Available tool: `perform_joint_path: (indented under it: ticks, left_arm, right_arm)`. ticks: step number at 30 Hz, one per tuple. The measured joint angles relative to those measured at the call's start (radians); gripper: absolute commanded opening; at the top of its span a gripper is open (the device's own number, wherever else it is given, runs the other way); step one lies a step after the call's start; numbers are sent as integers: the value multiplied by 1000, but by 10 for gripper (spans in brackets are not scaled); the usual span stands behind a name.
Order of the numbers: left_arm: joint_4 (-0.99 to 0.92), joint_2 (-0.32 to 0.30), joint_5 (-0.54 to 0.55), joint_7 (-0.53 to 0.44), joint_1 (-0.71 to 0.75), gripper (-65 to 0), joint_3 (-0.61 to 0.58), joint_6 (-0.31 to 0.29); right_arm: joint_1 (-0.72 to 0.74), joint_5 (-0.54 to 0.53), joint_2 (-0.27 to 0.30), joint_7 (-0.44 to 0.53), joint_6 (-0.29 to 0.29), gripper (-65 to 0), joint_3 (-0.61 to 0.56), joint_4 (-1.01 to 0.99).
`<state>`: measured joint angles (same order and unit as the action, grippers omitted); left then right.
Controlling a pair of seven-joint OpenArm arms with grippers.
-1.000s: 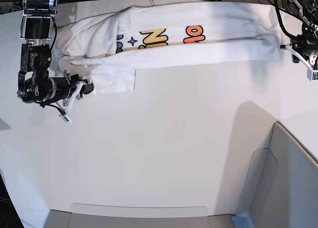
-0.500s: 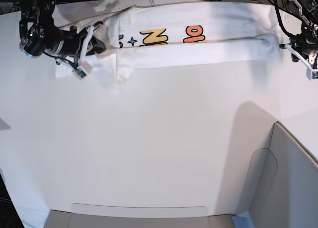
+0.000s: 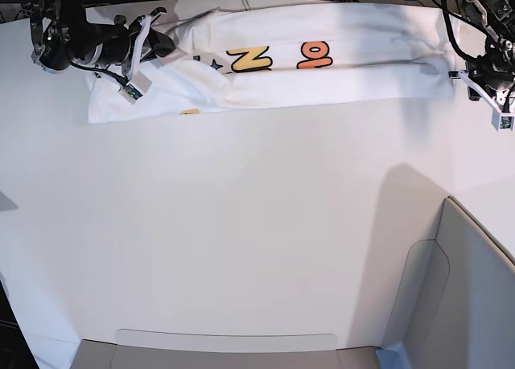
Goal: Layout the t-shirt on the table in an organized manner, then fold the t-shirt properly
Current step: 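Fold the sleeve with the right gripper inward over the shirt body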
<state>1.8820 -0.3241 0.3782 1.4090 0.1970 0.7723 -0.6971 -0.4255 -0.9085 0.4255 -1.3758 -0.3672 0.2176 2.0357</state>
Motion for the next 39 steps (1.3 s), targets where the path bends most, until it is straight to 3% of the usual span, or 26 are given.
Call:
perform_joint_path:
  ticks: [7, 12, 19, 23, 28, 33, 39]
  left_arm:
    - [0, 0, 3, 0, 19, -470, 0, 0]
    - [0, 0, 7, 1, 17, -470, 0, 0]
    - [0, 0, 7, -2, 37, -469, 0, 0]
    - [0, 0, 3, 2, 48, -467, 2, 0]
    - [0, 0, 3, 1, 47, -467, 2, 0]
    - [0, 1, 4, 1, 46, -466, 10, 0]
    - [-2, 8, -2, 2, 37, -466, 186, 0]
  right_arm:
    - [-1, 3, 28, 1, 0, -639, -6, 0]
    - [-1, -5, 30, -1, 0, -497, -5, 0]
    - [7, -13, 28, -1, 0, -489, -4, 0]
    - [7, -92, 24, -1, 0, -489, 14, 0]
    - [8, -194, -39, 3, 0, -489, 163, 0]
    - [19, -215, -79, 0, 0, -489, 185, 0]
    - [13, -218, -143, -1, 0, -489, 184, 0]
